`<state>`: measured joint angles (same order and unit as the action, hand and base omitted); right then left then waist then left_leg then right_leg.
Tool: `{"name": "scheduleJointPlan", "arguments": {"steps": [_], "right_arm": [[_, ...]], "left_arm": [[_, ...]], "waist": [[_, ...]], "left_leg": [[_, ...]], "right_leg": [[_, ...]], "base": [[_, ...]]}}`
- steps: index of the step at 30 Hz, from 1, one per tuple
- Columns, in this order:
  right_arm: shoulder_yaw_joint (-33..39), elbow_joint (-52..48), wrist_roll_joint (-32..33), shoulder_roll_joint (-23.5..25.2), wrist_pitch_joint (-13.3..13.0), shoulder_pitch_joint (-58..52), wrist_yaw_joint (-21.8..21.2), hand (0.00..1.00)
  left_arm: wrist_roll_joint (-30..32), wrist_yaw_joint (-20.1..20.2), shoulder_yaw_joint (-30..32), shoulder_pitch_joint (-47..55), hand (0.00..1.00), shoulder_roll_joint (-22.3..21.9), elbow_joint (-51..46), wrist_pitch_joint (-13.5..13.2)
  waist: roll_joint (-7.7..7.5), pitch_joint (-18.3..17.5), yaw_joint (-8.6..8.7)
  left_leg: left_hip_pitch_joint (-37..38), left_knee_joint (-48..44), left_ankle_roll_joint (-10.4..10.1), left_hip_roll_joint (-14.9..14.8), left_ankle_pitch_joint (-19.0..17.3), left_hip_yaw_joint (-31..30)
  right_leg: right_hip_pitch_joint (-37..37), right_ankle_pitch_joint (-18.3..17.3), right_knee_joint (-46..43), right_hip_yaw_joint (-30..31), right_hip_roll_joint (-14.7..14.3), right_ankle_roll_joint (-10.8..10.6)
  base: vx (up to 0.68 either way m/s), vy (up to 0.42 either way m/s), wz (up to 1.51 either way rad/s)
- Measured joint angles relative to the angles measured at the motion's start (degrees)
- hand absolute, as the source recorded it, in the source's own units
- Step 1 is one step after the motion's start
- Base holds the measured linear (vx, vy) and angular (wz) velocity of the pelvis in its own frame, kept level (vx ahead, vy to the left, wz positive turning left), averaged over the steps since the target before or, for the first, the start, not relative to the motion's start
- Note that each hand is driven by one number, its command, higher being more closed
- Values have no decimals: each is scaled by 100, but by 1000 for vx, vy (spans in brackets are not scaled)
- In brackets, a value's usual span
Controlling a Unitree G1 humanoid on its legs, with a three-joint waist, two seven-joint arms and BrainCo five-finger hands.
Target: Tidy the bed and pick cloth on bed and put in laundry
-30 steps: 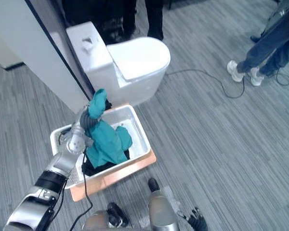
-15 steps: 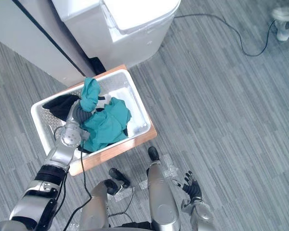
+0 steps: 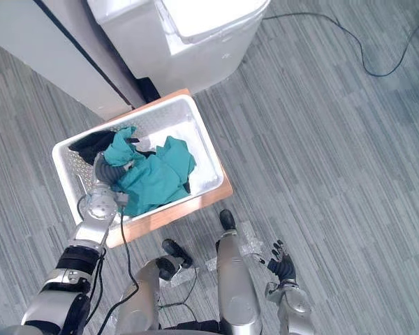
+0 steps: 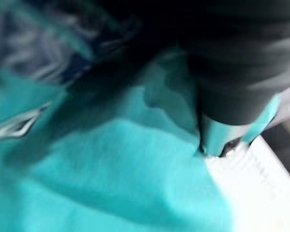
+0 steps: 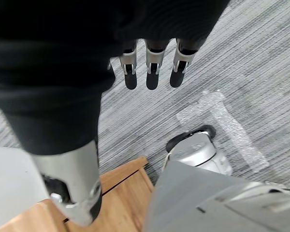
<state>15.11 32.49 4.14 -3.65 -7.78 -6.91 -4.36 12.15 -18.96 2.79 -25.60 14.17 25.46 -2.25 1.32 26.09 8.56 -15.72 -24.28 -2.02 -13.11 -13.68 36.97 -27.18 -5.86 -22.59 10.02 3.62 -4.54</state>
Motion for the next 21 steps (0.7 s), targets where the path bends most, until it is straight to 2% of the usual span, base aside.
{"name": "scheduleJointPlan", "arguments": {"steps": [5, 6, 11, 15, 18, 21], "right_arm": [[-2, 54, 2, 47, -6, -80, -27, 0], [-2, 115, 3, 49, -6, -82, -32, 0], [-5, 262, -3, 132, 0, -331, -82, 0], [-136, 420, -104, 156, 33, -619, -120, 0], [-216, 609, -200, 190, 67, -835, -112, 0], [-143, 735, -405, 266, 69, -1080, -66, 0]], "left_arm": [[-1195, 399, 423, 58, 0, 116, -376, -349], [-1472, 538, 526, 98, 0, 166, -456, -418], [-2105, 1227, 759, 542, 0, 235, -915, -719], [-2657, 2018, 914, 1054, 0, 234, -1387, -729], [-2733, 2351, 936, 1510, 0, 224, -1795, -701], [-2744, 2485, 1040, 1960, 0, 162, -2126, -633]], "waist": [[-88, -65, -45], [-123, -94, -109], [-252, -365, -182], [-252, -796, -276], [-244, -1114, -330], [-188, -1422, -342]], "left_leg": [[90, -170, -49, -160, -112, -125], [94, -239, -27, -221, -129, -140], [329, -305, -76, -362, -187, -215], [640, -276, -162, -418, -255, -222], [885, -192, -196, -418, -276, -245], [1112, -103, -234, -398, -296, -278]], "right_leg": [[285, 3, 126, -170, -55, 4], [327, 3, 134, -187, -92, 4], [695, -23, 232, -330, -163, 46], [1037, -94, 291, -439, -200, 129], [1348, -165, 421, -478, -207, 121], [1623, -215, 493, -540, -206, 125]], "base": [[-7, -13, 10], [20, -29, -3], [59, -3, 6], [61, 0, 5], [49, -10, 7], [60, 4, 8]]}}
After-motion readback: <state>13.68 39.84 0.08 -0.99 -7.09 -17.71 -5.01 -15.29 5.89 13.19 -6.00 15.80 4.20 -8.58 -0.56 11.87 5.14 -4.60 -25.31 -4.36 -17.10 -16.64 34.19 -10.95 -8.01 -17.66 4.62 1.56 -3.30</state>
